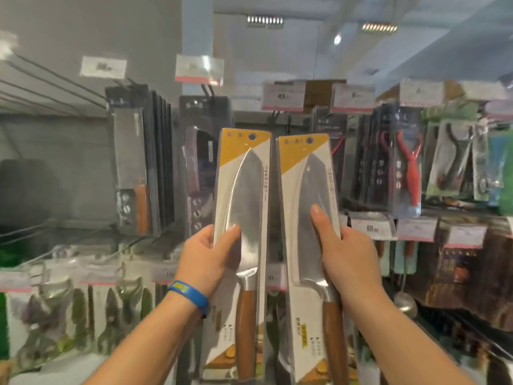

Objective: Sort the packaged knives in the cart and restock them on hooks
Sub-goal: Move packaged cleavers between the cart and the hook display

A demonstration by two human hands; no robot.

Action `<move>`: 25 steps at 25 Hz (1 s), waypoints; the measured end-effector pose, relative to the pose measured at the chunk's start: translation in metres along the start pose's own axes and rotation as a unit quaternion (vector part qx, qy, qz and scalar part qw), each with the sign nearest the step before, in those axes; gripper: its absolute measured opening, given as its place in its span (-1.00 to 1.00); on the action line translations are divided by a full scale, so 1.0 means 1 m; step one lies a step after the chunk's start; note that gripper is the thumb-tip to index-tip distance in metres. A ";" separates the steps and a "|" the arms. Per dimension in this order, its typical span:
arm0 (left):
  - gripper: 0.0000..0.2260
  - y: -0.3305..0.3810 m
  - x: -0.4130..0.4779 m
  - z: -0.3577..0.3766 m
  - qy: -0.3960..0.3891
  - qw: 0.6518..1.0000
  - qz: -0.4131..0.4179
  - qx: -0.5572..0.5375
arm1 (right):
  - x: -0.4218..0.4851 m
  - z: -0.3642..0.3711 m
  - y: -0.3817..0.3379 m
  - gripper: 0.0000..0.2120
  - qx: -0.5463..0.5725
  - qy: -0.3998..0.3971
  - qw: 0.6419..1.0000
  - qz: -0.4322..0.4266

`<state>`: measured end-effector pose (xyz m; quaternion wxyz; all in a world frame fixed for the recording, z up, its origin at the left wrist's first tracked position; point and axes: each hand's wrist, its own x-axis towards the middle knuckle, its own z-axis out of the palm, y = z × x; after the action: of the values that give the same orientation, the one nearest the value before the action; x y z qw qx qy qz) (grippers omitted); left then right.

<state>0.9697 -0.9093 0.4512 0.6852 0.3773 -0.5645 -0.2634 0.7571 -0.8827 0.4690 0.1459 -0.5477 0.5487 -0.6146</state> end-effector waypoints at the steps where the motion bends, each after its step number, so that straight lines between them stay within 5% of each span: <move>1: -0.78 0.003 0.012 0.006 0.005 1.000 0.009 0.006 | 0.017 -0.002 -0.003 -0.26 0.000 0.003 1.000 -0.007; 13: -0.50 0.005 0.103 0.047 0.094 0.992 0.053 0.062 | 0.129 0.006 -0.020 -0.71 -0.032 0.015 0.993 -0.109; 19: -0.43 -0.002 0.123 0.051 0.083 0.988 0.104 0.075 | 0.148 0.013 -0.032 -0.57 -0.062 -0.011 0.992 -0.107; 25: -0.70 0.003 0.125 0.051 0.031 0.993 0.117 0.008 | 0.154 0.012 -0.037 -0.48 -0.046 -0.007 0.994 -0.098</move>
<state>0.9477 -1.0170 0.5300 0.7253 0.3225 -0.5854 -0.1650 0.7279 -0.9961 0.5759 0.0630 -0.6092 0.5191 -0.5963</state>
